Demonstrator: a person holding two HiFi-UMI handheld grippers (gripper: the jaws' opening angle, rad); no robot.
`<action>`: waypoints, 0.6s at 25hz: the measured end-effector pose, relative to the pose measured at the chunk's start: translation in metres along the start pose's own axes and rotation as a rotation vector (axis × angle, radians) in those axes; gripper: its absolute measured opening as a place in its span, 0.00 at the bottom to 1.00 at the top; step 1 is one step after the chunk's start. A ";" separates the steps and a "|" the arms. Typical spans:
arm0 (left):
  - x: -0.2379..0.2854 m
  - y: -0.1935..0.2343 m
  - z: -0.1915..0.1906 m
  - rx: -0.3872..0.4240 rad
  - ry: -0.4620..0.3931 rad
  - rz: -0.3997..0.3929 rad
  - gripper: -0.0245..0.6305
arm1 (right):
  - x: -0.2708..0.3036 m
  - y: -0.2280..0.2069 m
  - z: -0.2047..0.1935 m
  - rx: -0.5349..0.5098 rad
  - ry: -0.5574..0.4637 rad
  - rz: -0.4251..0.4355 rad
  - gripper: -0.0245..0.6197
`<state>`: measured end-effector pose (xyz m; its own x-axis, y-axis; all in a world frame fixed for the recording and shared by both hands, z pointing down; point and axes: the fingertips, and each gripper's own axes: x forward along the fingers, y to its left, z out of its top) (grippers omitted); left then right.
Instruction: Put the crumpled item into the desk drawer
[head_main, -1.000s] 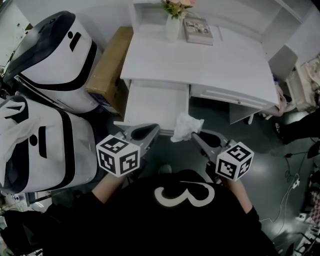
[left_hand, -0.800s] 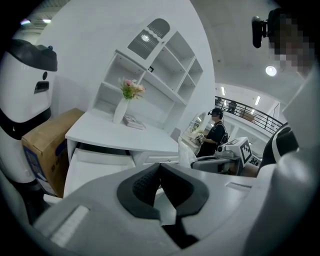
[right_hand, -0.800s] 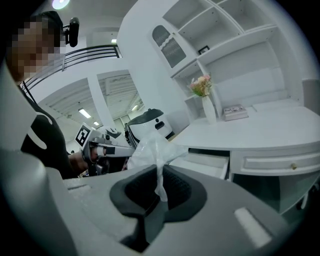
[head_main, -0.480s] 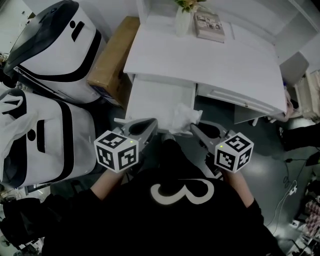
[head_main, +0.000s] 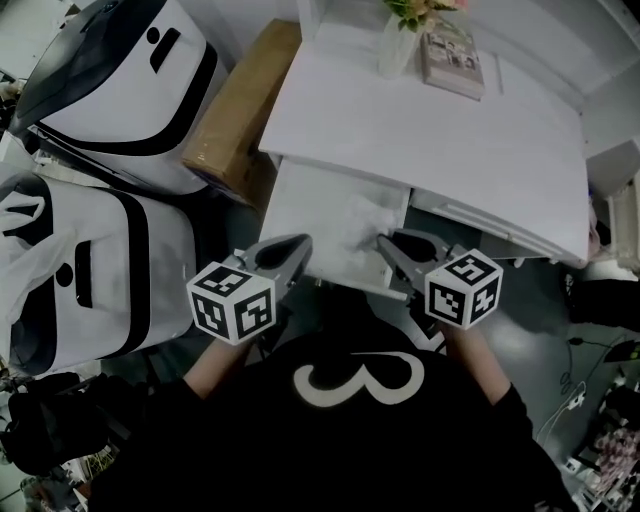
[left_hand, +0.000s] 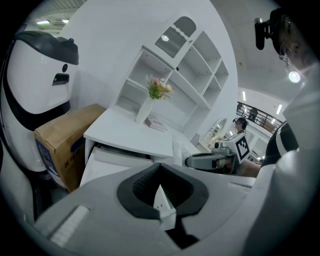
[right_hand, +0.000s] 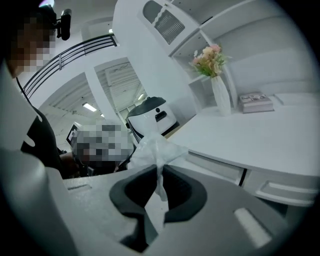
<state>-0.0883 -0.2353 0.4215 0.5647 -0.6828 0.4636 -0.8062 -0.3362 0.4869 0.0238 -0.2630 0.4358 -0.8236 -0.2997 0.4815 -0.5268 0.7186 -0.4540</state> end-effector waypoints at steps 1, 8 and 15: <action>0.001 0.006 0.003 -0.009 -0.004 0.009 0.05 | 0.006 -0.003 0.003 0.002 0.009 0.008 0.10; 0.007 0.044 0.016 -0.074 -0.037 0.070 0.05 | 0.047 -0.018 0.017 -0.012 0.074 0.049 0.10; 0.011 0.068 0.018 -0.127 -0.056 0.108 0.05 | 0.088 -0.032 0.011 -0.027 0.142 0.067 0.10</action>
<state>-0.1403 -0.2773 0.4470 0.4620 -0.7471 0.4779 -0.8309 -0.1762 0.5278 -0.0343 -0.3193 0.4840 -0.8177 -0.1598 0.5530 -0.4642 0.7512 -0.4692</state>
